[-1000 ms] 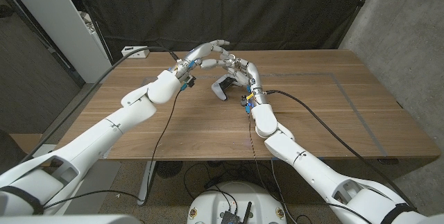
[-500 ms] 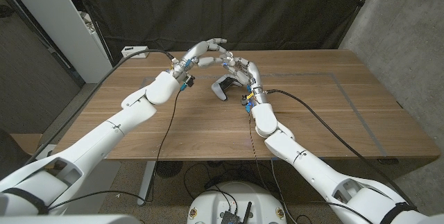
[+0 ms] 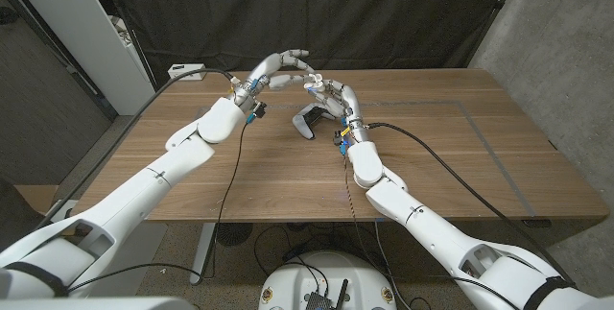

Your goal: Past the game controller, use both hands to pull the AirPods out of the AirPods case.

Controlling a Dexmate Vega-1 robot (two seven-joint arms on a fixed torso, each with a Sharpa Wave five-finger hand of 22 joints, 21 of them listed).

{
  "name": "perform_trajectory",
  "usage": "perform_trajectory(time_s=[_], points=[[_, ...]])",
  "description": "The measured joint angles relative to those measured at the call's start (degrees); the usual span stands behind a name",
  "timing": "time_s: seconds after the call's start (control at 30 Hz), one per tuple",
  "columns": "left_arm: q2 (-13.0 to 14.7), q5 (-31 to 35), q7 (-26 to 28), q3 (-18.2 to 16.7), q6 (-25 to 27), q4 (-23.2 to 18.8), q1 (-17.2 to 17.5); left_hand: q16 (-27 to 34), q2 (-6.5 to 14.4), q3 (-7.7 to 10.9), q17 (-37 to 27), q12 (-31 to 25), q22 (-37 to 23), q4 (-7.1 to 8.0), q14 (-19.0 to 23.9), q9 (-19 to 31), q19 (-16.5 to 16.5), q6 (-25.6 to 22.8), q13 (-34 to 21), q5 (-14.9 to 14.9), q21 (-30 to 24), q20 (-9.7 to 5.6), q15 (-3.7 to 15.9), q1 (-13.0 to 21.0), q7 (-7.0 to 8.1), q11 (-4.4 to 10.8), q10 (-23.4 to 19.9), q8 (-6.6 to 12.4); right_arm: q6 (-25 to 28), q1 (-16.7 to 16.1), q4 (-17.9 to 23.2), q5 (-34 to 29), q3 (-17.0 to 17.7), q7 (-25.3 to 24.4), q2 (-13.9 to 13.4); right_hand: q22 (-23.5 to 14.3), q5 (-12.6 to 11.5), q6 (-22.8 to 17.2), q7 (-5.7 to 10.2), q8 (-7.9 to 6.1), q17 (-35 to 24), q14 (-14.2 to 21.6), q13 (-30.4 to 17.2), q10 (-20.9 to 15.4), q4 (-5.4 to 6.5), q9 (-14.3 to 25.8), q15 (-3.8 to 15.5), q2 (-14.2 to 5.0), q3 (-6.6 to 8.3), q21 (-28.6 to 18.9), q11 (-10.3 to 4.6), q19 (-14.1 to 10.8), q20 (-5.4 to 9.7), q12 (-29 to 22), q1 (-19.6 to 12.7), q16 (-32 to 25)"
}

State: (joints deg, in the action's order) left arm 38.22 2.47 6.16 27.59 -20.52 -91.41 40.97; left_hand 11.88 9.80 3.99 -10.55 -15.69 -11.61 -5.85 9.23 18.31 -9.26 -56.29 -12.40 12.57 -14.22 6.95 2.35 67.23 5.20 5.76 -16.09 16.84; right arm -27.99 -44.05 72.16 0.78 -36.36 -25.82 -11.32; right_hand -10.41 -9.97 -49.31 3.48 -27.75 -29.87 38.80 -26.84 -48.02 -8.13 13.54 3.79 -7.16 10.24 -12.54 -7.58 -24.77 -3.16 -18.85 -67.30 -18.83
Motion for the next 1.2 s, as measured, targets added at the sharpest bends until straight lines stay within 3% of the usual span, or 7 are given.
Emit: perform_trajectory(time_s=[0.4,0.8,1.2], points=[[1.6,-3.9,-3.0,-1.0,0.9,-2.1,0.6,-0.9,-0.1,0.07,-0.1,0.4,0.2,0.08,-1.9,0.0,1.2,0.1,0.0,0.0,0.2,0.9,-0.22,-0.1,-0.11,-0.55,0.5,0.0,1.2,0.4,-0.2,0.4,0.0,-0.2,-0.3,0.0,0.0,0.1,0.08,-0.03,-0.3,0.0,-0.1,0.0,0.0,0.0,0.0,0.01,0.0,0.2,0.0,0.0,0.0,0.0,0.0,0.2],[5.4,-8.0,-7.3,-1.9,9.8,-6.4,1.9,-1.3,-0.1,0.23,-0.1,1.1,0.4,0.24,-4.9,0.0,2.7,-0.2,0.0,-0.5,0.9,1.64,-0.54,-0.1,-0.03,-1.26,2.5,-0.06,1.6,1.1,-1.3,0.4,0.5,-1.6,-0.5,0.0,0.0,0.0,0.0,0.02,-0.3,0.0,-0.1,0.0,-0.16,0.0,0.0,0.08,-0.16,0.2,0.01,0.0,0.0,0.0,0.1,0.2],[8.4,-9.2,-9.9,-1.6,15.2,-7.9,2.1,-1.8,-0.2,0.71,0.2,2.0,0.4,0.08,-6.6,0.0,3.6,-0.2,0.0,-0.5,1.3,1.96,-1.4,-0.1,-0.05,-1.67,4.1,-0.24,1.7,1.8,-2.2,0.1,0.7,-2.8,-0.6,0.0,0.1,0.0,0.01,0.14,-0.3,0.0,0.0,0.0,0.01,0.0,0.0,0.07,-0.46,0.2,0.01,-0.3,-0.31,0.2,-0.4,0.2]])
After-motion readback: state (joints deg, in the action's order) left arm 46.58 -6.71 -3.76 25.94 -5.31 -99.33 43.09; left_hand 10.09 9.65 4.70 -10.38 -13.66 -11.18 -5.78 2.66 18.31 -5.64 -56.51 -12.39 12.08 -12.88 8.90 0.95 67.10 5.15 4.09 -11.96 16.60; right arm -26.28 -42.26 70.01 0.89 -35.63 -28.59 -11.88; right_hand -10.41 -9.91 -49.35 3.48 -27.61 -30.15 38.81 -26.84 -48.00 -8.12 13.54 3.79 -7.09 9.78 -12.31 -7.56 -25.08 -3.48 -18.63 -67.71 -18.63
